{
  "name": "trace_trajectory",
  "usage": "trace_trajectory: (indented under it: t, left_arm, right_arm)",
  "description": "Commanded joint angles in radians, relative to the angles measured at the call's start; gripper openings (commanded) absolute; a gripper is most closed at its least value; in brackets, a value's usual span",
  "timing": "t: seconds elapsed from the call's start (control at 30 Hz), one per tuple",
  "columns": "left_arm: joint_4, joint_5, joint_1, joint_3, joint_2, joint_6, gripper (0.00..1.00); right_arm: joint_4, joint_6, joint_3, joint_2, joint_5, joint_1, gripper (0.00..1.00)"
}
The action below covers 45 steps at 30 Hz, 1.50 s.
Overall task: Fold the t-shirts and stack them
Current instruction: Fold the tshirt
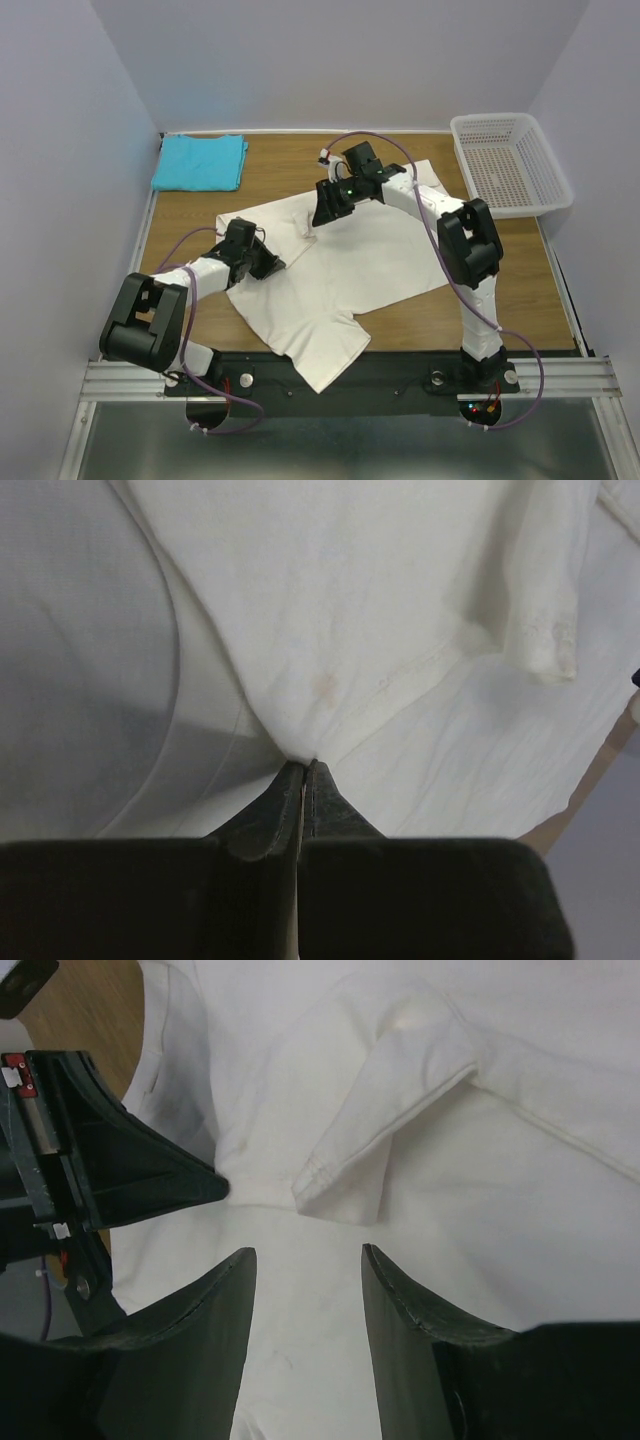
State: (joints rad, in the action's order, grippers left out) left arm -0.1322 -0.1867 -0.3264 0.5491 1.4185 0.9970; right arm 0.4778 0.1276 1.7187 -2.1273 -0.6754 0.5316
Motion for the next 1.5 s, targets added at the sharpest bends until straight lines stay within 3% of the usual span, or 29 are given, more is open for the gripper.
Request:
trace_trajectory:
  t: [0.0,0.8,1.23,1.37,1.47]
  left_arm:
    - [-0.017,0.000,-0.005,0.008,-0.052,-0.017,0.00]
    - [-0.010,-0.026,-0.005,-0.002,-0.105,-0.032,0.00]
    - [-0.017,-0.033,-0.005,-0.009,-0.108,-0.029,0.00]
    - [-0.018,-0.033,-0.003,-0.014,-0.108,-0.029,0.00]
    - [-0.021,-0.033,-0.005,-0.014,-0.110,-0.029,0.00]
  right_arm:
    - [-0.048,0.032,0.068,-0.037,-0.041,0.016,0.52]
    - [-0.044,0.073,0.124,-0.114,0.151,0.088,0.47]
    - [-0.044,0.099,0.122,-0.128,0.157,0.119,0.43]
    - [-0.044,0.106,0.122,-0.134,0.166,0.125,0.39]
    - [-0.044,0.103,0.121,-0.128,0.203,0.125,0.28]
